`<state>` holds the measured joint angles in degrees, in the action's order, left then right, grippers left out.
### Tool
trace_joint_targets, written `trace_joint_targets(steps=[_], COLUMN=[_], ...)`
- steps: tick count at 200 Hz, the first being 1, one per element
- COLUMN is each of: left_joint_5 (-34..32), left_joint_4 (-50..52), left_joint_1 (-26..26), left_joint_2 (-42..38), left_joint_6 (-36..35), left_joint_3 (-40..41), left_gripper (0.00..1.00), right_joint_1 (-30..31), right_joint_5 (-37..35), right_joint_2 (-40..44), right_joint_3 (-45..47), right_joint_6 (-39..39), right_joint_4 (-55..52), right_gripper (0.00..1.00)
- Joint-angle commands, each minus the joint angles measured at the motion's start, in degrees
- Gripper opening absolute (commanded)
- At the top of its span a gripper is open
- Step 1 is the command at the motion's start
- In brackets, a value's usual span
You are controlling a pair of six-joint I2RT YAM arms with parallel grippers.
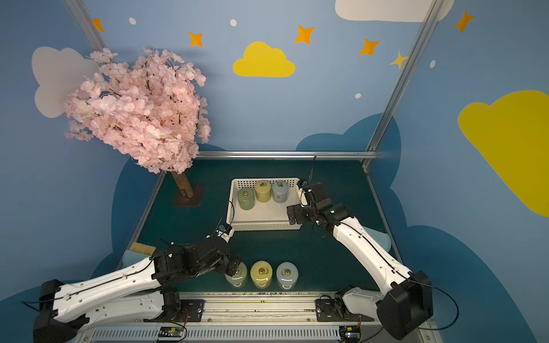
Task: Take the tea canister out of the basket
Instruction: Place the tea canister at the center of the board, then pick up the tea canister from the basket.
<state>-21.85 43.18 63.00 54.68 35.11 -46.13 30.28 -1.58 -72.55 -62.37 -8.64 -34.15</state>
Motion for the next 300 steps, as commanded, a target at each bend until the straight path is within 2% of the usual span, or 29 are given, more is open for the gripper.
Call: trace_joint_targets(steps=[1, 40, 100, 148, 212, 261, 300], left_joint_5=[-0.01, -0.83, 1.81, 1.06, -3.41, -3.9, -4.58], left_joint_4=[-0.93, -2.69, -8.22, -14.9, -26.3, -33.56, -32.91], left_joint_1=[-0.92, -3.67, -8.31, -11.31, -12.11, -12.14, -12.15], left_joint_2=[-0.1, -3.41, -8.47, -14.09, -19.63, -24.98, -30.62], left_joint_6=[-2.75, -3.8, -8.92, -12.39, -18.52, -23.5, -23.99], left_joint_3=[-0.19, 1.71, 4.93, 10.41, 20.5, 26.9, 28.76], left_gripper=[1.0, 1.0, 1.0, 1.0, 1.0, 1.0, 1.0], right_joint_1=[-0.6, -1.09, -1.21, -1.34, -1.45, -1.58, -2.01], right_joint_5=[2.28, 2.26, 1.42, -0.04, 0.38, -0.04, -0.7], right_joint_2=[-2.38, -7.95, -16.93, -25.18, -34.47, -41.32, -46.01], right_joint_3=[-3.32, -7.98, -14.18, -20.88, -29.07, -35.2, -39.35], right_joint_6=[1.7, 2.65, 3.12, 3.78, 5.39, 5.79, 5.57], right_joint_4=[-1.35, -1.95, -1.96, -3.64, -5.05, -5.13, -5.12], right_gripper=[0.98, 0.98, 0.98, 0.98, 0.98, 0.98, 0.98])
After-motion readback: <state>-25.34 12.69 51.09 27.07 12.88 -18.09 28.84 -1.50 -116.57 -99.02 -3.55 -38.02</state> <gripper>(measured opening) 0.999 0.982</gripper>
